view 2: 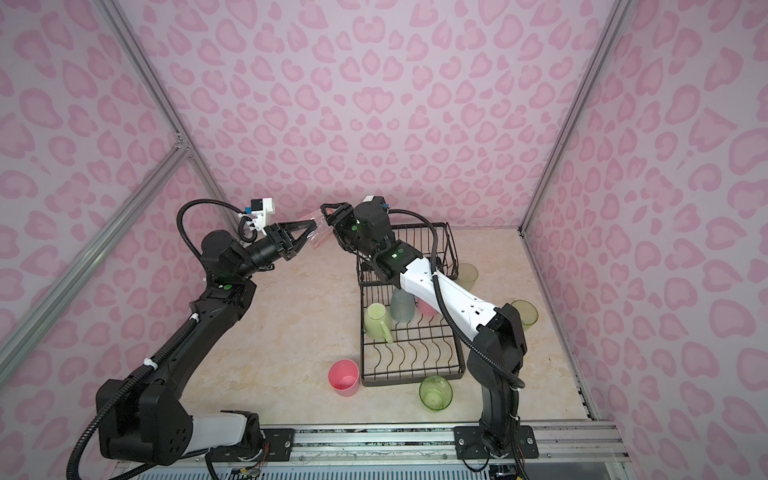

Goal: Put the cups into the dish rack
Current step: 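Close the right gripper on the clear pink cup beside the left gripper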

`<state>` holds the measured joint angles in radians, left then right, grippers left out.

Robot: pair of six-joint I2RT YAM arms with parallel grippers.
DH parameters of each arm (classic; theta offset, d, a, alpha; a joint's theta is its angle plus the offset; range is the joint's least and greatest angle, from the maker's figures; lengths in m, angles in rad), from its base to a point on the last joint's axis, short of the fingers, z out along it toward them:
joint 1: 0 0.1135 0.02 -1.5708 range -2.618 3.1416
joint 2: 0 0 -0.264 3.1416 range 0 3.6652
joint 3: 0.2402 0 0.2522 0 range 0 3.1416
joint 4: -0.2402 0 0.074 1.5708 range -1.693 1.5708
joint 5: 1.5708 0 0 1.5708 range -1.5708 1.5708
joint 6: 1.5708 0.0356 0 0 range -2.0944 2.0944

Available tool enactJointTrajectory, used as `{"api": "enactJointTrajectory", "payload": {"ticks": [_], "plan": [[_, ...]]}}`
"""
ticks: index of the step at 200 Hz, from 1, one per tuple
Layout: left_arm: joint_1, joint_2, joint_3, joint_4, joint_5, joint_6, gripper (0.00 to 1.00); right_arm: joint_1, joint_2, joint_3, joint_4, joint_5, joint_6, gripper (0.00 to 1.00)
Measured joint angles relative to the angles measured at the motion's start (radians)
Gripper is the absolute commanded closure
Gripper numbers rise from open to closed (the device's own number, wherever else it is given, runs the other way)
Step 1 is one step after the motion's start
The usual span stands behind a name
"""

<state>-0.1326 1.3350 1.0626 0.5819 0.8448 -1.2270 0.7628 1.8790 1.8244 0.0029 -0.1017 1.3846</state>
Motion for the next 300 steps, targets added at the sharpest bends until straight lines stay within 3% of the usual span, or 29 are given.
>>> {"api": "enactJointTrajectory", "payload": {"ticks": [40,90,144,300], "plan": [[0.005,-0.005,0.013,-0.044,0.0,0.025,0.6,0.003,-0.011,-0.011,-0.001,0.022,-0.043,0.48],[0.026,-0.031,0.025,-0.143,-0.006,0.077,0.56,0.013,-0.045,-0.047,0.003,0.067,-0.122,0.49],[0.046,-0.056,0.026,-0.251,-0.019,0.135,0.43,0.026,-0.072,-0.076,0.037,0.131,-0.232,0.5],[0.099,-0.1,0.072,-0.723,-0.138,0.371,0.29,0.127,-0.201,-0.148,0.069,0.369,-0.693,0.5]]}}
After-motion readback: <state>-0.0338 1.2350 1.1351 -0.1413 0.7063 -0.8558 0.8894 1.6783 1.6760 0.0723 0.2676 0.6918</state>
